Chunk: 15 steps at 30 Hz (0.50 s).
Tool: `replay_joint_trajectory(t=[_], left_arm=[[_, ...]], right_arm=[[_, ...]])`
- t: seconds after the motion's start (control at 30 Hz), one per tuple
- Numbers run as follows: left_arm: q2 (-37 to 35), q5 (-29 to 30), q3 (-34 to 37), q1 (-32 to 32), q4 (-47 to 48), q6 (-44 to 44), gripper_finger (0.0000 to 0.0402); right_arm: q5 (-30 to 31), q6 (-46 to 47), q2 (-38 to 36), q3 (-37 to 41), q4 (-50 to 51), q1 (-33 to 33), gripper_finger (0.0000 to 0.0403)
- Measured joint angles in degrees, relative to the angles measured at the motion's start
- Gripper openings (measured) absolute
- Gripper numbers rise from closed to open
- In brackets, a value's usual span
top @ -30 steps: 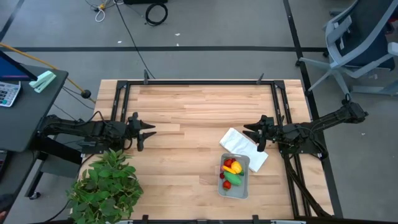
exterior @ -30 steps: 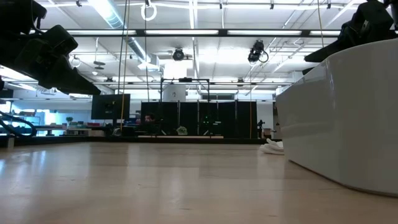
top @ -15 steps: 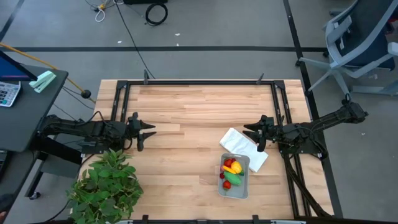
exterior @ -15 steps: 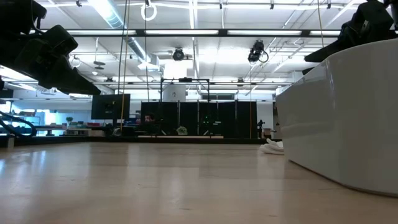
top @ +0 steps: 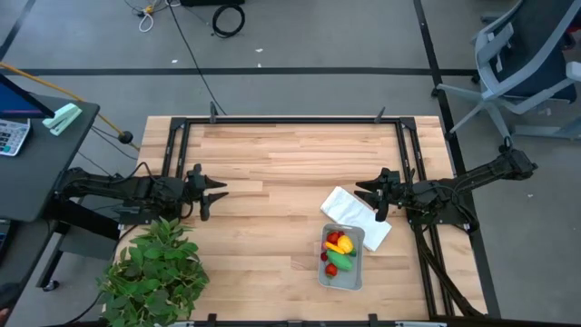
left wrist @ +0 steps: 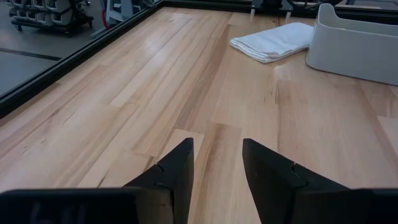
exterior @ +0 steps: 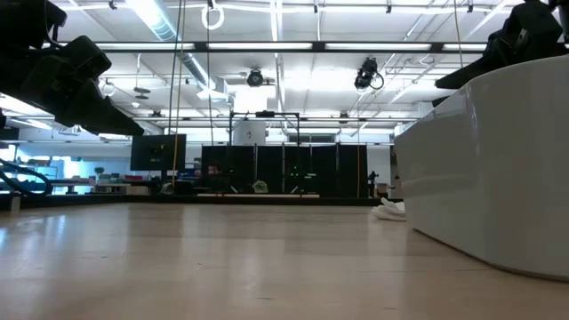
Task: Pick and placing Produce into tupperware
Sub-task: Return to Home Position
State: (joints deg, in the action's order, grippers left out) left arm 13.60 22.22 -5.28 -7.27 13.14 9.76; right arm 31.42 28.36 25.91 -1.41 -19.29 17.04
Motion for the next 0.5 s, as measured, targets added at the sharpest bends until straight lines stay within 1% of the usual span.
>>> replay_joint_trajectory(t=[0.17, 0.5], left_arm=[[-0.02, 0.02, 0.00, 0.00, -0.01, 0.01, 0.0148], [-0.01, 0.02, 0.00, 0.02, 0.00, 0.02, 0.0138]], right_arm=[[0.00, 0.00, 0.00, 0.00, 0.00, -0.02, 0.0185], [0.00, 0.00, 0.01, 0.00, 0.00, -0.02, 0.0185]])
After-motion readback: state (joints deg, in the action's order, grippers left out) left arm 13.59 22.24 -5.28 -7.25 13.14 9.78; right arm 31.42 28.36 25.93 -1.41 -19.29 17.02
